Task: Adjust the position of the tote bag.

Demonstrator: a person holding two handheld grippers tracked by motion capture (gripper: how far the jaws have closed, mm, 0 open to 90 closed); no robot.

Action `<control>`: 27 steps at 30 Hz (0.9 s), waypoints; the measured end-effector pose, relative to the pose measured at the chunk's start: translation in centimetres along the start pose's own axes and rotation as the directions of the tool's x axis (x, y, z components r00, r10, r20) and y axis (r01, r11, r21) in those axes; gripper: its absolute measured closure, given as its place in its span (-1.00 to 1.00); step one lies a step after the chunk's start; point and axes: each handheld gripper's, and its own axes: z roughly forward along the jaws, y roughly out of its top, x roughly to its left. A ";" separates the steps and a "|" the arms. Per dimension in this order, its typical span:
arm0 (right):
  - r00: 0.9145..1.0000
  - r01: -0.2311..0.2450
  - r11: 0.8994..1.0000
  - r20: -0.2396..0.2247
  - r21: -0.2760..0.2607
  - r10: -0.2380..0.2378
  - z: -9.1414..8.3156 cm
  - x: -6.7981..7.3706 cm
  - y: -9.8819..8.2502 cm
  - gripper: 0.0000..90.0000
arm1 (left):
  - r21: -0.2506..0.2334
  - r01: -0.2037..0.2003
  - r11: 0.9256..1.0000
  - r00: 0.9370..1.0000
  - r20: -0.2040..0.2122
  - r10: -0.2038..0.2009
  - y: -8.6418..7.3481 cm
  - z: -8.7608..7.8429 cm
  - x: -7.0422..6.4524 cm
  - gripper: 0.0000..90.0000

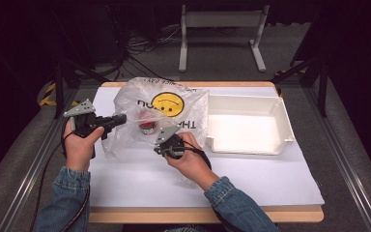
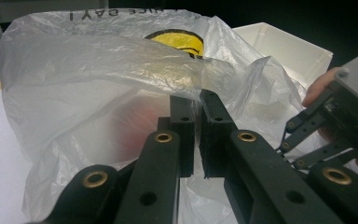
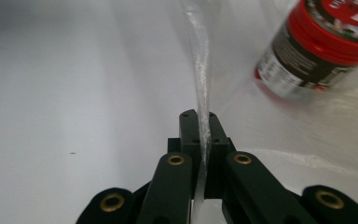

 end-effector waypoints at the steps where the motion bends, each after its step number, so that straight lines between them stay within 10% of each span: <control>1: 1.000 0.005 1.000 -0.015 -0.008 -0.005 -0.1 0.3 0.1 1.00 | 0.000 0.000 1.000 1.000 0.002 0.000 0.0 -0.1 0.0 0.91; 27: 0.948 0.084 0.996 -0.304 -0.037 -0.091 -5.5 5.9 -1.5 0.89 | 0.017 -0.052 0.998 0.997 0.051 0.052 0.6 -0.9 -2.1 0.94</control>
